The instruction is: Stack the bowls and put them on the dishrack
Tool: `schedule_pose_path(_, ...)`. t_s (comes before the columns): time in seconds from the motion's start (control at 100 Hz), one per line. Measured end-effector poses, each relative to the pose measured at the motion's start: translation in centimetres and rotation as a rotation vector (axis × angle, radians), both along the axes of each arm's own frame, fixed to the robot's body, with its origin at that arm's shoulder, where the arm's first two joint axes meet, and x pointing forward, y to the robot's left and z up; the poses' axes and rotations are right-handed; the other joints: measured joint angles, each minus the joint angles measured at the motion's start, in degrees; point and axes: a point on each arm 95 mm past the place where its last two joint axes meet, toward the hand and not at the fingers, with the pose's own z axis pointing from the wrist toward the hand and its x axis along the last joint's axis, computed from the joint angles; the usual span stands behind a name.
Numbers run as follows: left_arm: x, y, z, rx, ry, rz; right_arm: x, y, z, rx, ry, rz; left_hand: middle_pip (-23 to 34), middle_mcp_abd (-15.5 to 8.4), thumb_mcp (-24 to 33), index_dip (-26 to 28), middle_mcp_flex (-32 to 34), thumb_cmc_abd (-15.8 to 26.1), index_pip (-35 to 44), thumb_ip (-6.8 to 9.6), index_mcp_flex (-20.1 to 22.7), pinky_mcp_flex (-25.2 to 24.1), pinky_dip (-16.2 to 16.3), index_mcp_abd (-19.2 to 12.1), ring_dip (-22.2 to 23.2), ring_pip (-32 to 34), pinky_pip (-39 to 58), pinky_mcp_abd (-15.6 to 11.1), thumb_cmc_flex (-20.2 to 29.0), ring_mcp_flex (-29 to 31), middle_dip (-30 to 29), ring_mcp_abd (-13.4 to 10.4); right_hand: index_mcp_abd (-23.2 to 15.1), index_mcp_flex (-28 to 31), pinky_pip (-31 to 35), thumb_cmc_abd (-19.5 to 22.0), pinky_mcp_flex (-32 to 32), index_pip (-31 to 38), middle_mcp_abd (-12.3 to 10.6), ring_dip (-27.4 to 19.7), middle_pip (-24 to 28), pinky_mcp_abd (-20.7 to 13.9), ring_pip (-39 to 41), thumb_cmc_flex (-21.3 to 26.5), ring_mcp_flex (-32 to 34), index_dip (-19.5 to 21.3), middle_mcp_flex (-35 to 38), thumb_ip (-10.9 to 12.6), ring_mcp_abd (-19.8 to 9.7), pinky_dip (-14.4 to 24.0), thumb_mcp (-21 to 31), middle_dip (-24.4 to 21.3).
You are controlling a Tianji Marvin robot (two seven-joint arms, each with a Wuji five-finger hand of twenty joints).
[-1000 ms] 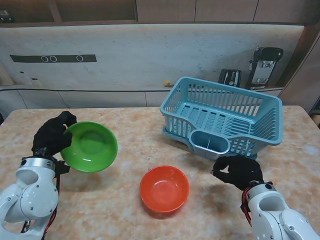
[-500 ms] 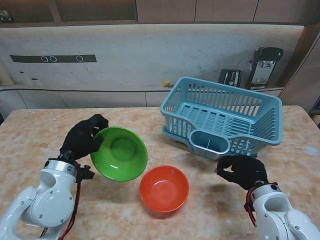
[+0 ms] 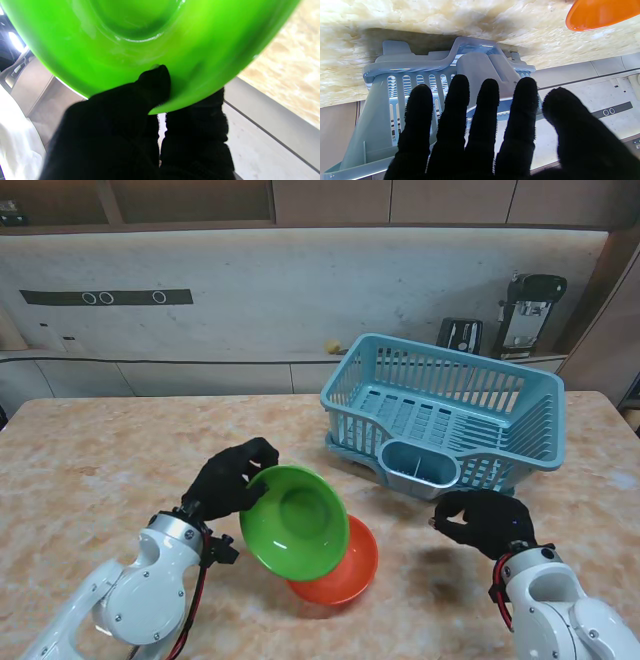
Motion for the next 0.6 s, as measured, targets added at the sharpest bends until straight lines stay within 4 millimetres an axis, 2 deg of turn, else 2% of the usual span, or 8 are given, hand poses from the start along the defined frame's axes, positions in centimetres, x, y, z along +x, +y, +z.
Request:
schedule_pose_path(0.43, 1.0, -3.2, -4.3, -0.007, 0.121, -0.130, -0.2, 0.1, 0.1, 0.001, 0.000, 0.002, -0.04, 0.03, 0.00, -0.03, 0.00, -0.03, 0.00, 0.00, 0.00, 0.01, 0.23, 0.00, 0.57, -0.01, 0.00, 0.17, 0.00, 0.00, 0.00, 0.07, 0.00, 0.00, 0.00, 0.00, 0.00, 0.00, 0.00, 0.00, 0.00, 0.00, 0.00, 0.00, 0.00, 0.00, 0.00, 0.00, 0.00, 0.00, 0.00, 0.00)
schedule_pose_path(0.6, 1.6, -3.9, -5.0, 0.033, 0.144, -0.170, -0.2, 0.1, 0.1, 0.002, -0.001, 0.002, -0.08, 0.05, -0.01, -0.04, 0.00, -0.04, 0.00, 0.00, 0.00, 0.01, 0.29, 0.00, 0.57, -0.01, -0.01, 0.24, 0.00, 0.00, 0.00, 0.13, 0.00, 0.00, 0.00, 0.00, 0.00, 0.00, 0.00, 0.00, 0.00, 0.00, 0.00, 0.00, 0.00, 0.00, 0.00, 0.00, 0.00, 0.00, 0.00, 0.00)
